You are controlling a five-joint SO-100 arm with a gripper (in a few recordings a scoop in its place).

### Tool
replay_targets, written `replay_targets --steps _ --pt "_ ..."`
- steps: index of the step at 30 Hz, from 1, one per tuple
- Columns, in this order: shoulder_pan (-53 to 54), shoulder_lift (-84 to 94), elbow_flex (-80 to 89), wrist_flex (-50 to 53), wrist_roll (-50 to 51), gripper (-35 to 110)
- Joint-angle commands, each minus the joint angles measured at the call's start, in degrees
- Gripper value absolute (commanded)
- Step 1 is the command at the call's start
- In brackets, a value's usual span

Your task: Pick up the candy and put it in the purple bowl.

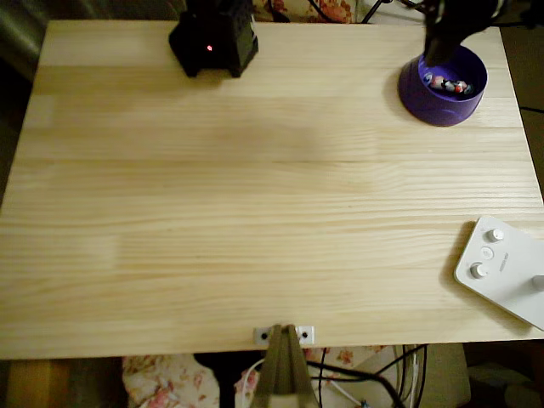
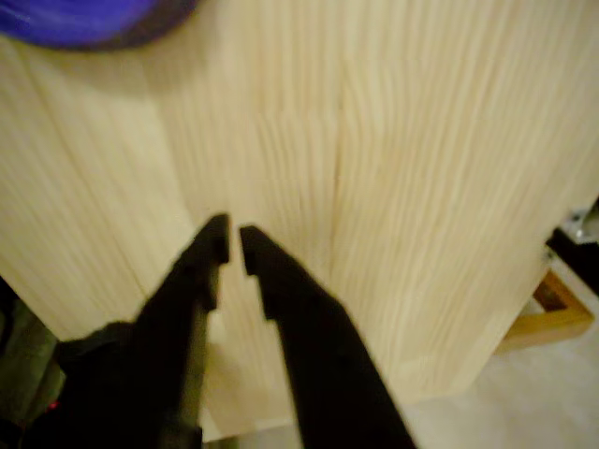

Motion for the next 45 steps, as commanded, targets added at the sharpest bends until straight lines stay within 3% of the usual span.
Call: replay_targets --steps 1,20,33,39,45 --pt "5.1 12.7 3.0 0.9 -2.1 0" --pt "33.7 32.3 24.3 3.6 -5.3 0" --pt "57.3 43.3 40.9 -6.2 -5.0 0" --pt "66.5 49.1 54.4 -20.0 9.0 0" --pt "72.8 60.2 68.9 -25.3 10.1 -1"
